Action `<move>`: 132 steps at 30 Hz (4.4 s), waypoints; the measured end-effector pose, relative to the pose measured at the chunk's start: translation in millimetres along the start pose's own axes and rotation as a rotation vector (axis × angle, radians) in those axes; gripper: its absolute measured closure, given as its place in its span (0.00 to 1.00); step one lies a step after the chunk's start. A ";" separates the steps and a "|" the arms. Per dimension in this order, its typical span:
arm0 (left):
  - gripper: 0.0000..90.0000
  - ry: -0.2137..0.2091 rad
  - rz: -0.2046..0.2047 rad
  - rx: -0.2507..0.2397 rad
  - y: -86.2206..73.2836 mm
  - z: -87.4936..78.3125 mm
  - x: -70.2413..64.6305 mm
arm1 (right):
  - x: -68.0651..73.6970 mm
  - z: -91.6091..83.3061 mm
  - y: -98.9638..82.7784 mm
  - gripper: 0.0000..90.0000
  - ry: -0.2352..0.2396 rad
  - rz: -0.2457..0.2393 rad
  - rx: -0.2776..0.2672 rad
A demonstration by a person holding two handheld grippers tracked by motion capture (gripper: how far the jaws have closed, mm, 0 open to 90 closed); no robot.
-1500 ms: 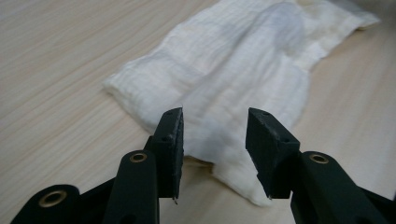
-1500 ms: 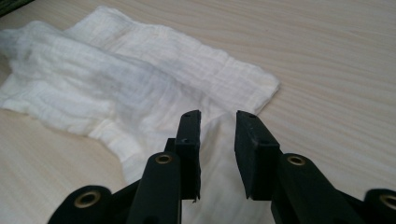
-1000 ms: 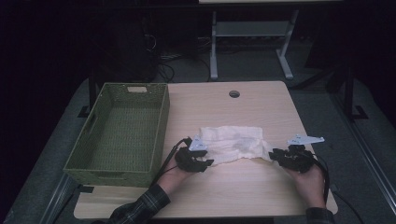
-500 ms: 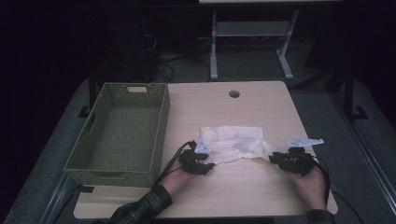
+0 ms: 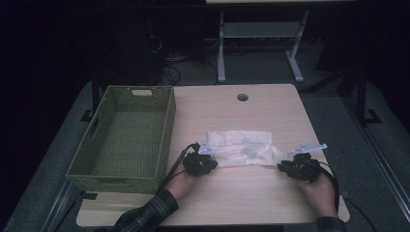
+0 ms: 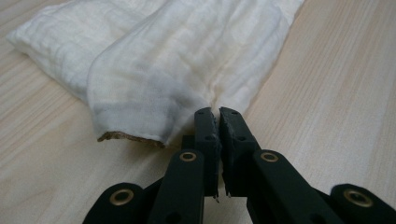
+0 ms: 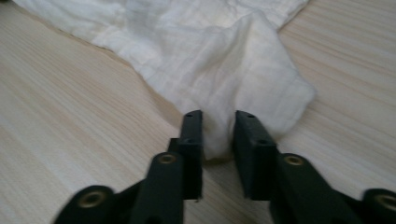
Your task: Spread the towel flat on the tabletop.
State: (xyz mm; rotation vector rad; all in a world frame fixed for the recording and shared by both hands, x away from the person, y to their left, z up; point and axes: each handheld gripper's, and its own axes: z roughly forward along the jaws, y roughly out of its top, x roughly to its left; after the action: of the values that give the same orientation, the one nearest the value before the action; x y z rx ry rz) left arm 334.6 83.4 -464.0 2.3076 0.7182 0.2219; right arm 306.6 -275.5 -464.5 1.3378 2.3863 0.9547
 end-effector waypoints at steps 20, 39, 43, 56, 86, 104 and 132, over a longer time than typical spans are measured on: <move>0.97 -0.041 -0.035 -0.100 1.9 -46.6 -9.4 | 11.8 -33.1 -9.2 0.94 0.041 -0.037 -0.095; 0.97 -0.086 -0.022 -0.030 -26.9 -60.1 -33.3 | 36.5 -37.5 -37.9 0.93 0.135 -0.059 -0.053; 0.96 -0.105 -0.026 -0.012 -33.0 -59.9 -38.0 | 41.8 -36.8 -41.7 0.93 0.147 -0.069 -0.040; 0.71 -0.085 -0.045 -0.056 -32.7 -65.3 -40.0 | 42.2 -41.9 -41.6 0.82 0.165 -0.071 -0.080; 0.77 0.254 -0.147 -0.079 46.1 -4.1 51.8 | -34.5 33.5 79.6 0.83 0.066 -0.081 -0.094; 0.70 0.309 -0.220 -0.080 47.0 15.2 81.8 | -75.3 76.9 97.4 0.88 0.061 -0.010 -0.005; 0.97 0.261 -0.208 -0.043 51.9 38.9 91.9 | -75.7 75.5 98.4 0.95 0.019 -0.021 0.008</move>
State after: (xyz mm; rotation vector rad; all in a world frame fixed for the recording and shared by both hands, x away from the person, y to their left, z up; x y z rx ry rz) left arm 447.0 80.7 -461.8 2.1663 1.0660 0.4430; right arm 451.9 -270.3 -465.7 1.3097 2.4161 0.9578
